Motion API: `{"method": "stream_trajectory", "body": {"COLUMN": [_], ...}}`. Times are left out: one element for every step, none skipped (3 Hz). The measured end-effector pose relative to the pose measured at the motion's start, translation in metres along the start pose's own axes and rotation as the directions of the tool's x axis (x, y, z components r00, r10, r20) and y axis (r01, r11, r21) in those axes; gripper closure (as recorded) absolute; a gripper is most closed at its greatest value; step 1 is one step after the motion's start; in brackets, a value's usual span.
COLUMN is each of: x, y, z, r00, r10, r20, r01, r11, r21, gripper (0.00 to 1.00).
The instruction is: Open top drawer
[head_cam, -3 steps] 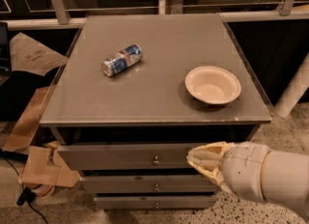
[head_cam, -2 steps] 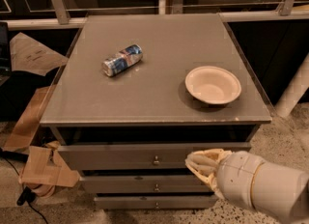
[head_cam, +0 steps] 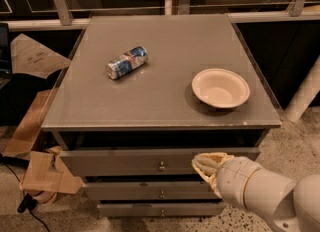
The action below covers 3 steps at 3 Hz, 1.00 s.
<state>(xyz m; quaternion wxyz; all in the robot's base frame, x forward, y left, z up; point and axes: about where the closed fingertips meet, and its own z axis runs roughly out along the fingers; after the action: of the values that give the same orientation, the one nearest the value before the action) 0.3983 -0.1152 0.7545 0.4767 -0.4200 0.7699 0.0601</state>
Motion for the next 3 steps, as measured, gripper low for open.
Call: {"method": "stream_trajectory", "body": {"x": [0.026,0.025,0.0238], "y": [-0.0358,-0.0366,-0.0406], "z": [0.0423,0.0455,0.049], "r00": [0.999,0.999,0.999], "r10": [0.016,0.011,0.019], "r20": [-0.043,-0.046,-0.038], "r01": [-0.013,-0.007,-0.015], "r11": [0.9973,0.9972,0.9946], "r21": [0.073,0.075,0.102], "gripper": [1.0,1.0,1.0]}}
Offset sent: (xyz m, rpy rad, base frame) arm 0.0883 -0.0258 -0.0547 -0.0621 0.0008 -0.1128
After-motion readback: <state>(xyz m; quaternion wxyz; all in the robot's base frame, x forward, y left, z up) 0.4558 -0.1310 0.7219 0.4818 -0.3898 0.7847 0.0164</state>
